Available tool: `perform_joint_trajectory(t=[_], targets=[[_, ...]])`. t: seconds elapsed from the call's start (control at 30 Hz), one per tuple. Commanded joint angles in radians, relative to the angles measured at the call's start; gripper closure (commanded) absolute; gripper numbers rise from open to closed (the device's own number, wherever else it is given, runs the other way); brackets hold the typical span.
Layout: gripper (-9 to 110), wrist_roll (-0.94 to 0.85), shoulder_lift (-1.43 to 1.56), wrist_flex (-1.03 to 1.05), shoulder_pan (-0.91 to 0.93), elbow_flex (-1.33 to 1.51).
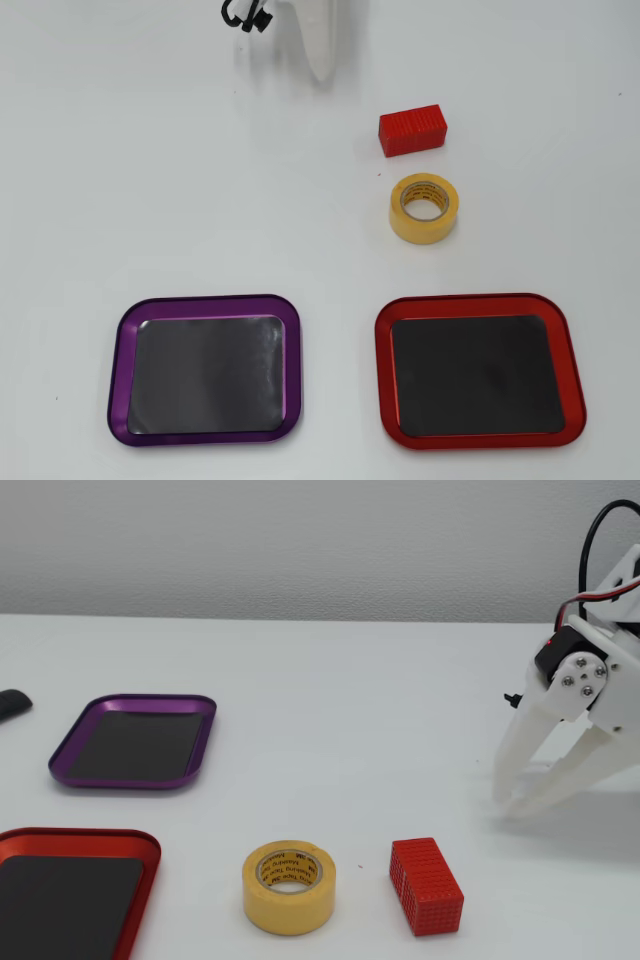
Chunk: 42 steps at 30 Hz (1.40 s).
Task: Grasp a red block and put it in the left red dish.
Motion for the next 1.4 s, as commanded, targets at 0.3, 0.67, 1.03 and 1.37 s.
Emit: perform_joint_trajectory(t=[0.3,0.67,1.03,1.37], targets=[[96,-0.127,0.058,-0.328,-0.005,-0.219],[85,-0.124,-0.836,0.032,-0.054,-0.865],[84,-0.127,-1.586,0.222,-0.37,-1.293],[74,-0.127,-1.663,0.041,-0.37,-1.281]])
